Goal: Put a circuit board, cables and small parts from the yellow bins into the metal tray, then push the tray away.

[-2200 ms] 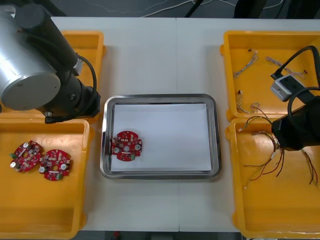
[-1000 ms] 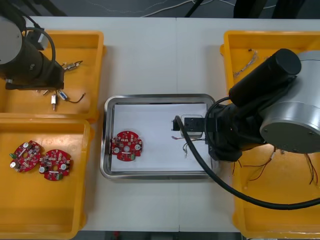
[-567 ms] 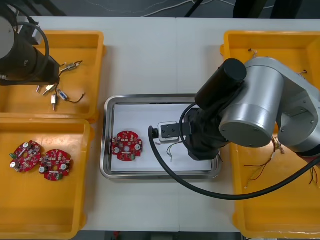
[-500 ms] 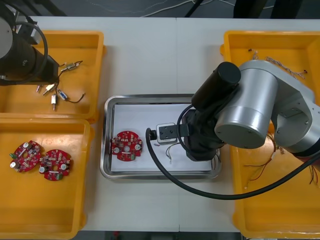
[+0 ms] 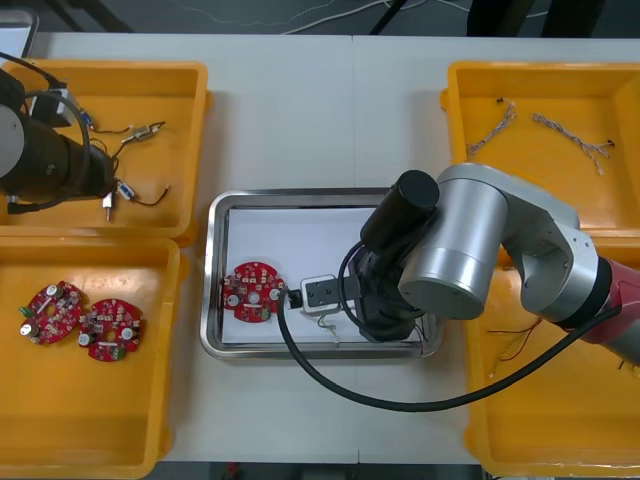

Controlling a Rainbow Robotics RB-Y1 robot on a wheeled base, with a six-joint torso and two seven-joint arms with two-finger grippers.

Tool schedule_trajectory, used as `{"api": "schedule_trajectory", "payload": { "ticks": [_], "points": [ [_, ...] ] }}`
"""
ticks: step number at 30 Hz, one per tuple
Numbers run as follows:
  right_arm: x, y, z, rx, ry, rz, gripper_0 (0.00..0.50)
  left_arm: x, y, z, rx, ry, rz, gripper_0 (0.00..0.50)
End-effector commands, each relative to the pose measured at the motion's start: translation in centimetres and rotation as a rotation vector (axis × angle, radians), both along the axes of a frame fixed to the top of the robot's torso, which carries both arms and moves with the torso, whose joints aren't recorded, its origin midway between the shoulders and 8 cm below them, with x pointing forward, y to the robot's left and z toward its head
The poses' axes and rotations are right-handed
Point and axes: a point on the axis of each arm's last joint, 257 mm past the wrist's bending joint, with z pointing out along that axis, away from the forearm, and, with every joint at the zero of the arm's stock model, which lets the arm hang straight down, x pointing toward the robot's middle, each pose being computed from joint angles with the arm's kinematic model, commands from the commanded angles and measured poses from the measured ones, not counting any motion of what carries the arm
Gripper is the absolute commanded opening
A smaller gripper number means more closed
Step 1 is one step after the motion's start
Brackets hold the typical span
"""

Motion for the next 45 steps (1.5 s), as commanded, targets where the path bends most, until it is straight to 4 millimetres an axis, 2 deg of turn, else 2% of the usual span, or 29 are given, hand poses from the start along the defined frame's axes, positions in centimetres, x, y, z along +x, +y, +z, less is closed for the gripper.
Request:
{"api": "schedule_trajectory", "payload": {
  "ticks": [1,8,9,10,11,12,13,14,15,16,23,32,39,45],
  "points": [
    [0.0,2.3,0.7,0.0,-0.046,0.072,0.0,0.1,3.5,1.0,0.077,-0.035,0.008,0.5],
    [0.2,2.5,0.2,-0.002,-0.045,0.061,0.0,1.4,3.9,-0.5,0.031,-0.062,0.011,0.5],
    [0.4,2.6,0.3,-0.001,-0.05,0.061,0.047,1.6,4.0,-0.5,0.032,-0.067,0.013,0.5],
    [0.5,2.5,0.3,-0.003,-0.054,0.06,0.115,1.7,4.0,-0.6,0.035,-0.07,0.014,0.5],
    [0.5,2.5,0.3,-0.003,-0.054,0.06,0.156,1.8,4.0,-0.6,0.038,-0.072,0.015,0.5],
    [0.5,2.5,0.3,-0.003,-0.054,0.06,0.228,1.8,4.1,-0.6,0.043,-0.074,0.018,0.5],
    [0.5,2.5,0.3,-0.002,-0.053,0.059,0.321,1.8,4.3,-0.7,0.049,-0.073,0.022,0.5],
    [0.4,2.5,0.2,-0.002,-0.051,0.06,0.37,1.9,4.2,-0.7,0.047,-0.073,0.022,0.5],
    [0.4,2.5,0.3,-0.002,-0.049,0.059,0.45,1.9,4.3,-0.9,0.046,-0.072,0.023,0.5],
    [0.3,2.5,0.2,0.001,-0.044,0.057,0.5,2.1,4.3,-1.2,0.042,-0.071,0.024,0.5],
    [0.1,2.6,0.3,0.015,-0.028,0.046,0.5,2.9,4.2,-2.2,0.067,-0.079,0.022,0.5],
    [0.9,2.7,3.0,0.085,0.003,-0.004,0.5,3.1,3.8,-2.5,0.101,-0.071,0.007,0.5],
    [2.5,0.6,6.4,0.065,0.006,-0.11,0.5,2.8,2.8,-2.9,0.098,-0.03,-0.009,0.5],
    [3.1,-1.3,8.9,0.096,0.04,-0.293,0.5,3.1,2.3,-3.1,0.099,-0.007,-0.012,0.5]
  ]
}}
